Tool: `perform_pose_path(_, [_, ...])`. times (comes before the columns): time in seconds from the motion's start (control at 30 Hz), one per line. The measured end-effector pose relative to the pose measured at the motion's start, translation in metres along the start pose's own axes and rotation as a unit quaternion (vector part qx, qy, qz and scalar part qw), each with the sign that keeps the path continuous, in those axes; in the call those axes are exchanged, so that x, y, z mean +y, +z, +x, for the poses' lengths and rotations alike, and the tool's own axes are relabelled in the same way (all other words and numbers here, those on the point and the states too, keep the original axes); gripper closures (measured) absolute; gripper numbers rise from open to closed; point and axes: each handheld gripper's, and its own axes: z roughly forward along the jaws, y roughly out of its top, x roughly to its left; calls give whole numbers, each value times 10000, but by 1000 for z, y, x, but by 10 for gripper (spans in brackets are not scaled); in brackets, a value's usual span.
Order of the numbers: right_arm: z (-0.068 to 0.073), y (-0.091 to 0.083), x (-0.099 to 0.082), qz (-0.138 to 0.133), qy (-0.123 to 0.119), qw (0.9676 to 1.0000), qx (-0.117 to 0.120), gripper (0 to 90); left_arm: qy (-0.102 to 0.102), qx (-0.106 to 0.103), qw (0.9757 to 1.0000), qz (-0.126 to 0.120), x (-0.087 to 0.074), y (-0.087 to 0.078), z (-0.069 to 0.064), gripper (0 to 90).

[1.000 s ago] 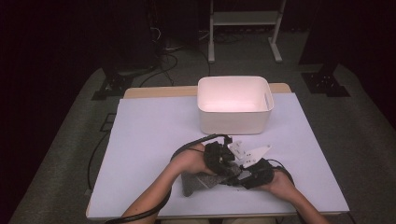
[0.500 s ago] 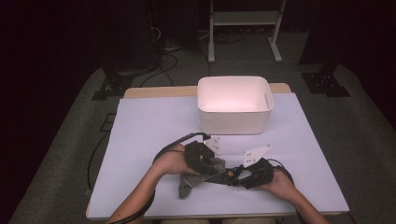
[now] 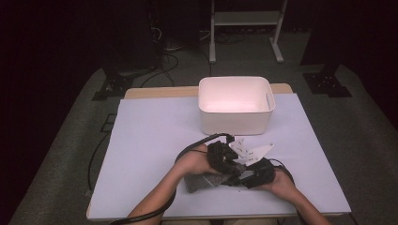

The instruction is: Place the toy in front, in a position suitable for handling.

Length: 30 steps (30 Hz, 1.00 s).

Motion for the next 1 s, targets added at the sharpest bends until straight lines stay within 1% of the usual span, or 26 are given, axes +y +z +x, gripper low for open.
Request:
perform_pose_path(0.07, [0,0,0,-3,-9,10000,-5,569,-46,-53,10000,-47,-2,0,1,794])
perform_pose_path(0.17, [2,0,0,21,-52,10000,3,570,-103,-193,9997,-132,-7,-1,1,788])
perform_pose_path(0.3, [4,0,1,56,-105,9999,-53,570,-77,-183,9998,-87,-12,-5,-1,787])
perform_pose_path(0.4, [4,0,1,60,-92,9999,-47,570,-92,-151,9998,-65,-16,-9,-1,786])
perform_pose_path(0.53, [3,0,1,71,-104,9999,-45,570,-120,-63,9999,36,-25,-17,0,784])
perform_pose_path(0.67, [3,0,2,89,-119,9999,-51,571,-238,21,9997,104,-35,-24,0,784])
perform_pose_path(0.73, [3,0,3,136,-174,9997,-64,571,-279,69,9995,126,-41,-28,1,781])
perform_pose_path(0.9, [3,-1,5,255,-217,9994,-55,573,-359,198,9989,211,-54,-40,1,781])
perform_pose_path(1.0, [3,-1,7,326,-288,9990,-56,574,-454,264,9983,231,-63,-46,1,780])
